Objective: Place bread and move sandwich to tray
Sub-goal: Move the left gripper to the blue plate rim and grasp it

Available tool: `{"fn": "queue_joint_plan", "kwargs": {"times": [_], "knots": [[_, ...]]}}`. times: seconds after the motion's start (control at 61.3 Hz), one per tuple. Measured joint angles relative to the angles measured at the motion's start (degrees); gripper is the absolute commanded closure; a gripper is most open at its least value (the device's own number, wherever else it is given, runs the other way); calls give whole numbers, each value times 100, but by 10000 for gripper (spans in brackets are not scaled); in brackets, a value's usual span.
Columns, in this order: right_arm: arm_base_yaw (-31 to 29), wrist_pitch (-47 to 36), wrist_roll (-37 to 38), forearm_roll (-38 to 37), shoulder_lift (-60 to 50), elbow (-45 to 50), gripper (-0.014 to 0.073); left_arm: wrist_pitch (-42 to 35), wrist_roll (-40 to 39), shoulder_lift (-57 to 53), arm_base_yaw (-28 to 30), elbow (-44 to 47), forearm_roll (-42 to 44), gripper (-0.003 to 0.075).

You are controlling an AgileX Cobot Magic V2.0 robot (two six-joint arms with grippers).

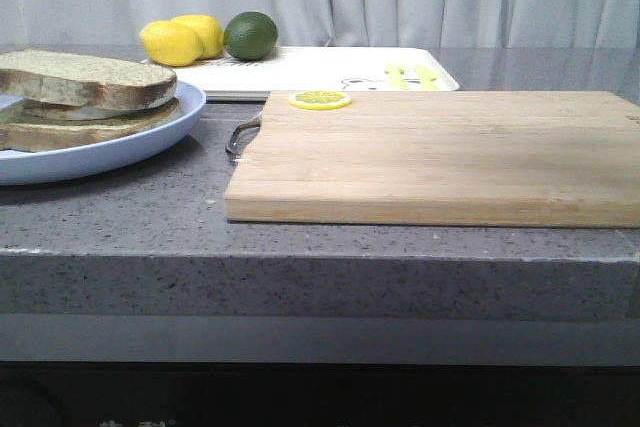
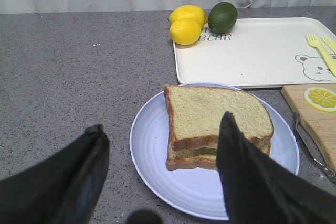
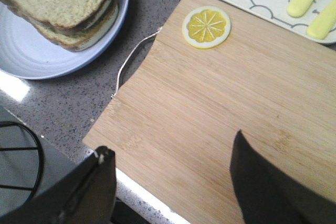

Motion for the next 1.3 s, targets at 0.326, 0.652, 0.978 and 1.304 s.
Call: {"fn": "queue_joint_plan", "kwargs": {"times": [0.326,0.652,0.978,1.304], "knots": [[0,-676,0,-65,-2064,1694,105,0,0,0,0,0,0,283],[0,-1109,10,-218,-3117,2728,105,276,0,0,0,0,161,283],[0,-1050,10,-218,-3133,2775,105,1962,-113,1174,0,-818,851,283],[0,-1040,10,-218,-3133,2775,105,2494,231,3483,1310,-2132,-11,283]]}}
